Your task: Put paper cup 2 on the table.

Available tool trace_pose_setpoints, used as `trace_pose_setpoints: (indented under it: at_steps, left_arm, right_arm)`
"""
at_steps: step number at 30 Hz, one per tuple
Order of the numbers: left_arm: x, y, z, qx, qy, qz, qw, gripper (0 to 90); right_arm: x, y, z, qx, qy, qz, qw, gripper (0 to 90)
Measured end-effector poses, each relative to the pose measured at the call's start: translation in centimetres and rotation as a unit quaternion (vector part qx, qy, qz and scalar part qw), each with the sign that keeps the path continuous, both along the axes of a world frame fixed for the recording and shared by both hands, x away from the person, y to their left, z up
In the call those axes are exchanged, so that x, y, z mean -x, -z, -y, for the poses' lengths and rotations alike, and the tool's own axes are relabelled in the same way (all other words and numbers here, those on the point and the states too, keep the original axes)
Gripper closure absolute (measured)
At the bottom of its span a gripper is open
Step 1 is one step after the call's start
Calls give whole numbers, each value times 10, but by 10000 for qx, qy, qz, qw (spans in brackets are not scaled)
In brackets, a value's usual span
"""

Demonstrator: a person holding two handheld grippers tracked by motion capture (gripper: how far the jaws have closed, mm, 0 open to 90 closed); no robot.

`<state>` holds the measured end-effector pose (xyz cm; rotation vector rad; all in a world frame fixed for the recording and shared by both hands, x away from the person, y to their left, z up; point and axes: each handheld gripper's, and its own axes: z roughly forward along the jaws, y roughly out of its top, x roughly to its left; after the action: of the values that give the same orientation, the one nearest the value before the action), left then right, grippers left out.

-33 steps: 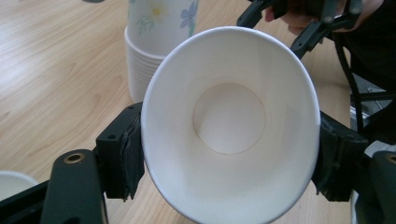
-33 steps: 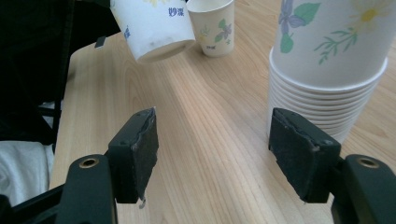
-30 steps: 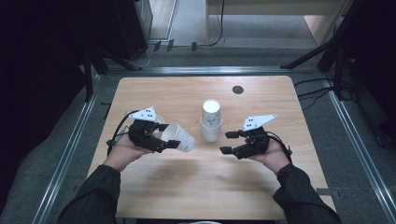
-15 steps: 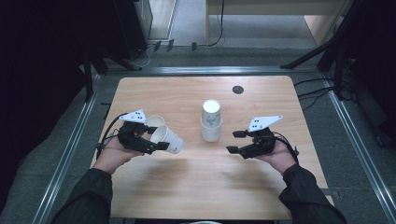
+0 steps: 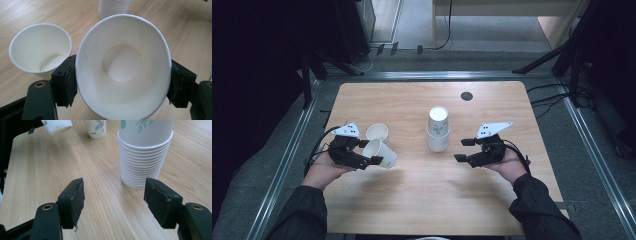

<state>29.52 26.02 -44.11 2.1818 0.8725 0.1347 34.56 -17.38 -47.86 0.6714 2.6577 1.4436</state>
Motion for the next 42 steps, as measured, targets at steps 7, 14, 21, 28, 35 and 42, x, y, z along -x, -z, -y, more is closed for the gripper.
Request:
trace_pose_setpoints:
  at_steps: [7, 14, 21, 28, 35, 42]
  left_arm:
    - [-2, 4, -7, -354, -194, -55, 9992, 246]
    - [-5, 3, -6, -895, -179, -97, 9958, 245]
    - [-9, 9, 2, -1532, -91, -180, 9880, 245]
    - [-16, 16, 7, -1855, -163, -226, 9822, 245]
    - [-19, 22, 10, -1914, -158, -268, 9810, 244]
    - [-20, 27, 13, -2069, -120, -296, 9778, 243]
  right_arm:
    - [0, 2, -1, 45, 14, -36, 10000, 335]
    - [-1, 4, -1, 59, 28, -45, 10000, 335]
    - [-1, 3, 0, 60, 84, -49, 9999, 336]
    - [-1, 3, 0, 63, 95, -36, 9999, 336]
    - [-1, 3, 1, 36, 113, -56, 9999, 336]
    - [-1, 2, 1, 19, 130, -52, 9999, 336]
